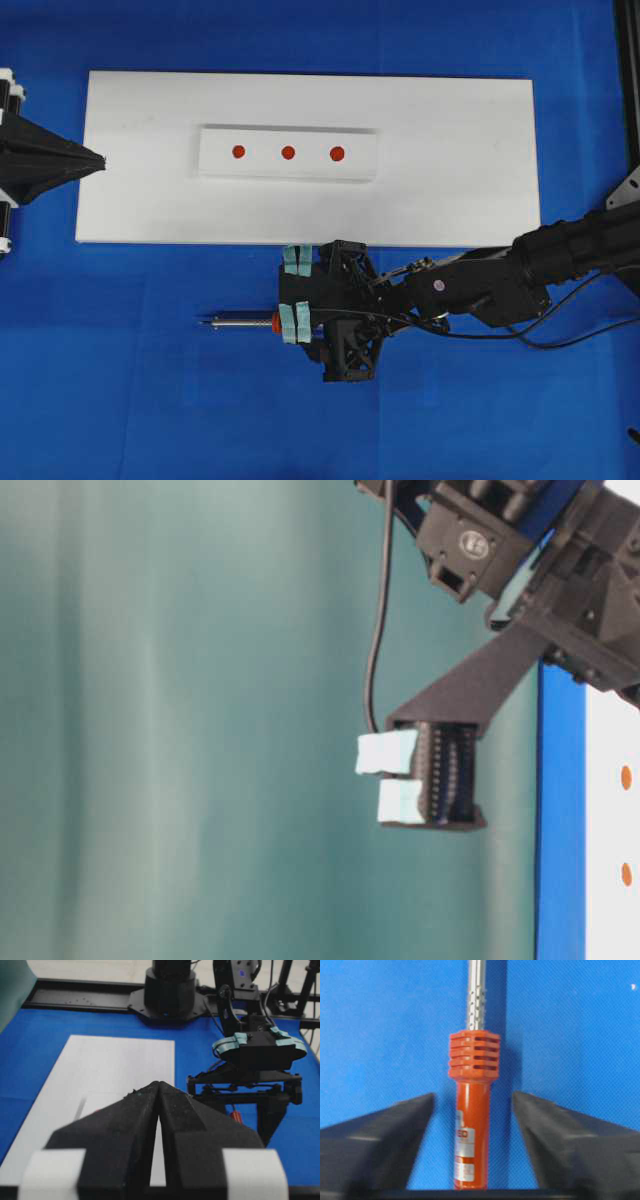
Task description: Touch the tip of the soldering iron to the mark.
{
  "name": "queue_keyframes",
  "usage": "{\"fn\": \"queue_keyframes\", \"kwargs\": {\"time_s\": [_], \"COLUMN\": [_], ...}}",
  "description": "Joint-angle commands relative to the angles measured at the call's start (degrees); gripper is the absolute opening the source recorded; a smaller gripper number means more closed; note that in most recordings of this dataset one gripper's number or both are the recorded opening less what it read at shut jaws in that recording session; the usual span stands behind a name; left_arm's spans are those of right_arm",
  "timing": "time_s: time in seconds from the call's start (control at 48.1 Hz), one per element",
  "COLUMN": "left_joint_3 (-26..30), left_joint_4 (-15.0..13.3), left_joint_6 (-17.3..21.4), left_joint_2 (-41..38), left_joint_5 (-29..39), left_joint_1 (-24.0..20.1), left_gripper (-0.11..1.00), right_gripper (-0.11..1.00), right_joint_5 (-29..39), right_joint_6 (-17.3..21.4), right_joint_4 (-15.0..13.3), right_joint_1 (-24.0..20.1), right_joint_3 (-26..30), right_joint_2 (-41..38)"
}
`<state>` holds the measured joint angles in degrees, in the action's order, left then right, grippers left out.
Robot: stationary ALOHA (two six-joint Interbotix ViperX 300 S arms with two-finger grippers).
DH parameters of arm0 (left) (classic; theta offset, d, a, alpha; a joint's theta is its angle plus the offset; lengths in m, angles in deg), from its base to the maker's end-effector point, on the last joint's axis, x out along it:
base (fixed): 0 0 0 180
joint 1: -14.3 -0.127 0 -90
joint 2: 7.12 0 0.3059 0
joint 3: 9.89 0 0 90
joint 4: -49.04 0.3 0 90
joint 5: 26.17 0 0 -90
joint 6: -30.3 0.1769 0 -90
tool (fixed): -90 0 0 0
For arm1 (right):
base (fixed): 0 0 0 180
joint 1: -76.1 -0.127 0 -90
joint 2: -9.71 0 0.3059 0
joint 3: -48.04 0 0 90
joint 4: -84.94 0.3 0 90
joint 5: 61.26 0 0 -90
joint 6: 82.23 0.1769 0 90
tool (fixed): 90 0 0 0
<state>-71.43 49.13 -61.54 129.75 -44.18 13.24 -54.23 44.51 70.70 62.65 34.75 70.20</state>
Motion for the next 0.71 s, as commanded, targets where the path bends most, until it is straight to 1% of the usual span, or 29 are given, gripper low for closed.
{"fn": "queue_keyframes", "kwargs": {"time_s": [0.0,0.062,0.104,0.208,0.333,0.458,0.582,0.686], "left_joint_3": [0.62,0.62,0.62,0.62,0.62,0.62,0.62,0.7], "left_joint_4": [0.0,0.0,0.09,0.09,0.0,0.0,0.09,0.09], "left_joint_6": [0.09,0.09,0.09,0.18,0.18,0.09,0.09,0.09], "left_joint_2": [-0.44,-0.53,-0.53,-0.53,-0.53,-0.53,-0.53,-0.53], "left_joint_5": [-0.53,-0.53,-0.53,-0.53,-0.53,-0.53,-0.53,-0.44], "left_joint_1": [-0.09,-0.09,-0.09,-0.09,-0.09,-0.18,-0.09,-0.09], "left_gripper": [0.0,0.0,0.0,0.0,0.0,0.0,0.0,0.0], "right_gripper": [0.73,0.88,0.93,0.85,0.87,0.87,0.87,0.87], "right_joint_5": [0.62,1.32,1.76,2.81,5.27,10.11,15.56,17.14], "right_joint_6": [-0.09,-0.18,-0.18,-0.26,-0.53,-0.79,-0.79,-0.79], "right_joint_4": [-0.09,-0.18,-0.26,-0.26,-0.26,-0.44,-1.14,-1.85], "right_joint_1": [0.0,-0.09,-0.09,-0.18,-0.53,-1.05,-1.76,-1.93], "right_joint_3": [1.23,1.41,1.58,1.67,1.76,2.02,2.11,1.76], "right_joint_2": [1.14,1.32,1.67,2.99,6.86,12.22,17.49,19.42]}}
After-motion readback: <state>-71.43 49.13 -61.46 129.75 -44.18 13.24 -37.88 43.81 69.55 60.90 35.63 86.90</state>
